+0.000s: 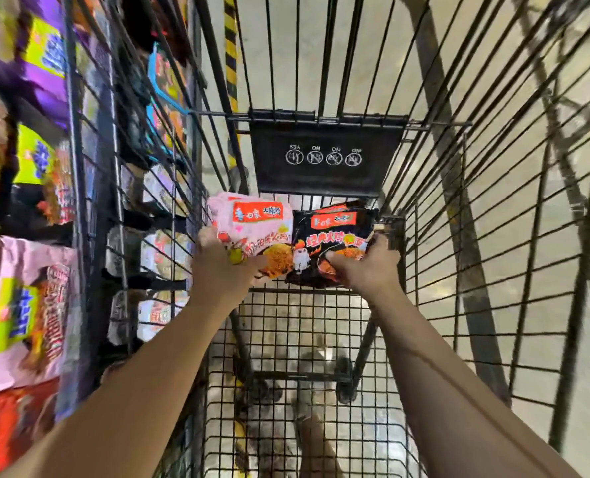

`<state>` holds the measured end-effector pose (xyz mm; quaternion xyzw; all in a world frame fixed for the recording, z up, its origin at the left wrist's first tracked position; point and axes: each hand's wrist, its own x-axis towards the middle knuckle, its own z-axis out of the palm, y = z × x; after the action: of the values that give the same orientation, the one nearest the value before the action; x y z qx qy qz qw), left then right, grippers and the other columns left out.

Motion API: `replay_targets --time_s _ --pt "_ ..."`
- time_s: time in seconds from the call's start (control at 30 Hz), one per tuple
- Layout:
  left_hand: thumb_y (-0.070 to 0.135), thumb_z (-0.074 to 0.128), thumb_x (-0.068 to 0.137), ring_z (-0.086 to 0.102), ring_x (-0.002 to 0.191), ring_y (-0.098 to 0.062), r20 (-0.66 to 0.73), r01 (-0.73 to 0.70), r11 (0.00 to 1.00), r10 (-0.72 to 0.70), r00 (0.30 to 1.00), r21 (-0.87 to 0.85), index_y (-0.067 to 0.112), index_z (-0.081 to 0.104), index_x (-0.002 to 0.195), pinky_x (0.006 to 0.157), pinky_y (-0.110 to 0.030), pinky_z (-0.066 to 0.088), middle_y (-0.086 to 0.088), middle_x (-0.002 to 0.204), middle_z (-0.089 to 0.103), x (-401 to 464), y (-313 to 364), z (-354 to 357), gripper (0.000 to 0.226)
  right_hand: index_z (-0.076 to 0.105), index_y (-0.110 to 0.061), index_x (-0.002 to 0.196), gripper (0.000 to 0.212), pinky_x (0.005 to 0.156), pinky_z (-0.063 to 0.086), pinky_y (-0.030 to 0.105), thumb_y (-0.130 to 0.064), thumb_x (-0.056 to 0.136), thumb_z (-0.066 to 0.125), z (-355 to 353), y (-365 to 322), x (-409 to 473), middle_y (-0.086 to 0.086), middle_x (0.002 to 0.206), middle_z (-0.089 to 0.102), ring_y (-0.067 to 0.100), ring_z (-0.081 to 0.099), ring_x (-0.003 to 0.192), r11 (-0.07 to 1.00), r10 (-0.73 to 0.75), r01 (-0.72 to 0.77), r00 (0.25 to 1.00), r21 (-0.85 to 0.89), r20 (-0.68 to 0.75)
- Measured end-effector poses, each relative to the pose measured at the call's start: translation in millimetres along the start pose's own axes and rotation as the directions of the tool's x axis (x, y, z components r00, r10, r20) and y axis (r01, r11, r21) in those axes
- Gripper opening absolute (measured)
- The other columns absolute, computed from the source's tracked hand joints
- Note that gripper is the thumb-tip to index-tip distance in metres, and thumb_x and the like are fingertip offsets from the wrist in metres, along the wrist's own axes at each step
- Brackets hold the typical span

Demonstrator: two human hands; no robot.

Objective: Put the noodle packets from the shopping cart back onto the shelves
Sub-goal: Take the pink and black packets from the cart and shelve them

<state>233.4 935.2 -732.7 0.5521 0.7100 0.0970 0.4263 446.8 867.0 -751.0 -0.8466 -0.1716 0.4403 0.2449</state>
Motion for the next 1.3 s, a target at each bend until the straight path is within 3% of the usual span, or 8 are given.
replay_targets --time_s 0.1,0.37,0.47,0.63,0.73,0.83,1.2,1.3 --pt "0.03 0.084 0.08 0.064 0.095 -0.02 -0.003 -0.11 0.993 0.11 0.994 0.041 0.021 0.05 0.115 0.071 -0.024 0.049 0.003 0.108 0.059 -21 6 -9 0.05 0.041 -0.008 0.142 0.08 0.102 0.052 0.045 -0.033 0.08 0.086 -14 -7 -21 0.01 0.132 0.063 0.03 0.063 0.119 0.998 -0.06 0.06 0.998 -0.012 -0.011" --pt "0.028 0.086 0.077 0.065 0.103 -0.012 -0.046 -0.3 0.938 0.297 0.954 -0.175 0.03 0.052 0.124 0.093 -0.041 0.057 0.003 0.116 0.064 -79 39 -61 0.059 0.056 -0.014 0.135 0.058 0.069 0.047 0.004 -0.024 0.084 0.083 -89 -39 -95 -0.014 0.099 0.07 -0.004 0.065 0.086 0.946 -0.309 0.319 0.941 0.062 -0.138" --pt "0.02 0.087 0.078 0.066 0.101 -0.003 -0.066 -0.347 0.907 0.342 0.938 -0.238 0.025 0.058 0.127 0.089 -0.018 0.052 0.004 0.117 0.067 -104 63 -84 0.057 0.047 -0.015 0.148 0.075 0.097 0.052 0.024 -0.03 0.084 0.083 -123 -57 -131 0.001 0.126 0.07 0.016 0.067 0.111 0.924 -0.364 0.377 0.917 0.057 -0.162" --pt "0.008 0.087 0.076 0.062 0.076 0.02 -0.082 -0.469 0.821 0.47 0.879 -0.325 0.016 0.059 0.121 0.066 0.0 0.043 0.016 0.097 0.068 -169 112 -146 0.054 0.058 -0.022 0.135 0.059 0.077 0.052 0.008 -0.03 0.083 0.084 -188 -88 -220 -0.009 0.11 0.074 -0.003 0.069 0.088 0.848 -0.485 0.514 0.85 0.125 -0.204" --pt "0.007 0.087 0.075 0.064 0.079 0.017 -0.122 -0.534 0.764 0.529 0.84 -0.363 0.025 0.058 0.118 0.07 -0.002 0.044 0.018 0.091 0.071 -212 137 -184 0.056 0.062 -0.026 0.126 0.052 0.089 0.06 0.031 -0.026 0.079 0.087 -223 -104 -271 -0.007 0.105 0.077 0.005 0.074 0.092 0.818 -0.513 0.554 0.825 0.157 -0.238" --pt "0.005 0.089 0.073 0.067 0.081 0.008 -0.144 -0.566 0.719 0.561 0.815 -0.403 0.022 0.061 0.115 0.075 -0.01 0.049 0.018 0.09 0.076 -249 158 -209 0.054 0.062 -0.023 0.126 0.051 0.076 0.056 0.012 -0.023 0.081 0.086 -255 -118 -321 -0.006 0.106 0.076 0.0 0.072 0.09 0.77 -0.57 0.617 0.78 0.163 -0.258" --pt "0.01 0.087 0.077 0.067 0.085 0.012 -0.271 -0.671 0.622 0.619 0.737 -0.404 0.021 0.059 0.12 0.074 -0.004 0.047 0.012 0.101 0.073 -389 224 -281 0.053 0.063 -0.027 0.118 0.042 0.077 0.06 0.028 -0.024 0.082 0.085 -347 -149 -451 -0.004 0.105 0.077 0.01 0.075 0.092 0.628 -0.694 0.751 0.659 0.205 -0.29" --pt "0.018 0.089 0.075 0.072 0.102 -0.006 -0.315 -0.683 0.596 0.61 0.727 -0.423 0.023 0.06 0.121 0.087 -0.023 0.054 0.003 0.11 0.076 -420 232 -295 0.054 0.061 -0.031 0.118 0.042 0.077 0.059 0.026 -0.025 0.083 0.084 -367 -161 -475 -0.007 0.106 0.075 0.007 0.074 0.092 0.575 -0.75 0.796 0.605 0.188 -0.269"
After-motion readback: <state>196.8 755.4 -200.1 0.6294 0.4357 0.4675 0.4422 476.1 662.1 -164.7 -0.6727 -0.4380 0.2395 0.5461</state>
